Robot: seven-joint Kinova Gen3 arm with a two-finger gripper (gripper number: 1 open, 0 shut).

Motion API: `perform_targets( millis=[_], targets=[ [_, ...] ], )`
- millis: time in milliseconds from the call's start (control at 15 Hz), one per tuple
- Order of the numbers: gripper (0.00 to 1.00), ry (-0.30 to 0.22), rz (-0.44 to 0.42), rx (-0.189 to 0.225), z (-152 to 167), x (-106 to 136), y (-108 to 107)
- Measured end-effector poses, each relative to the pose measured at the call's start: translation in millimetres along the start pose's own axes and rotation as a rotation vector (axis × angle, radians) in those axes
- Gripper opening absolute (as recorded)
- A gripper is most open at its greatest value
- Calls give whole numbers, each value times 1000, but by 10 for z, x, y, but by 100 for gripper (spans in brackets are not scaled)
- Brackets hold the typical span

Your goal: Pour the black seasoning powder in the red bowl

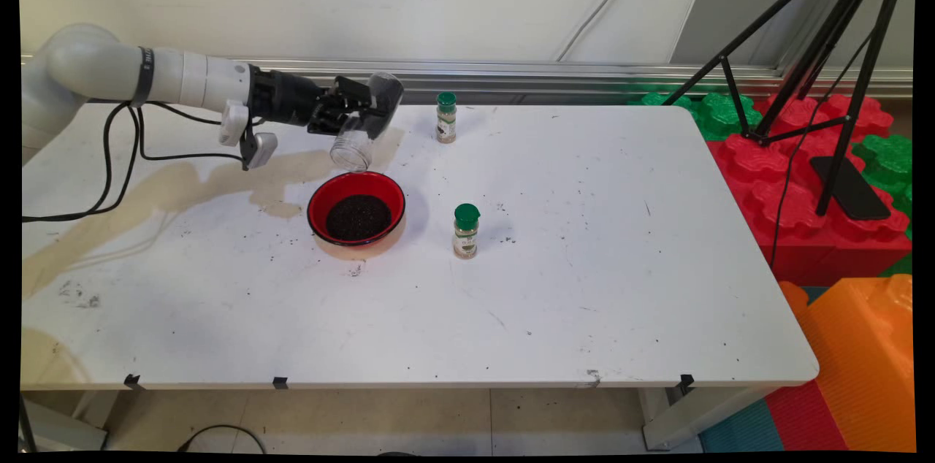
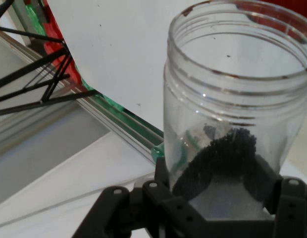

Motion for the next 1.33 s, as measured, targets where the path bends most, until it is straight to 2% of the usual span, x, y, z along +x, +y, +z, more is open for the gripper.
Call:
perform_targets(
  millis=[533,1333],
  targets=[
    [0,-3,164,35,-26,55,-81],
    [0,-7,305,76,-39,109,-180]
  ],
)
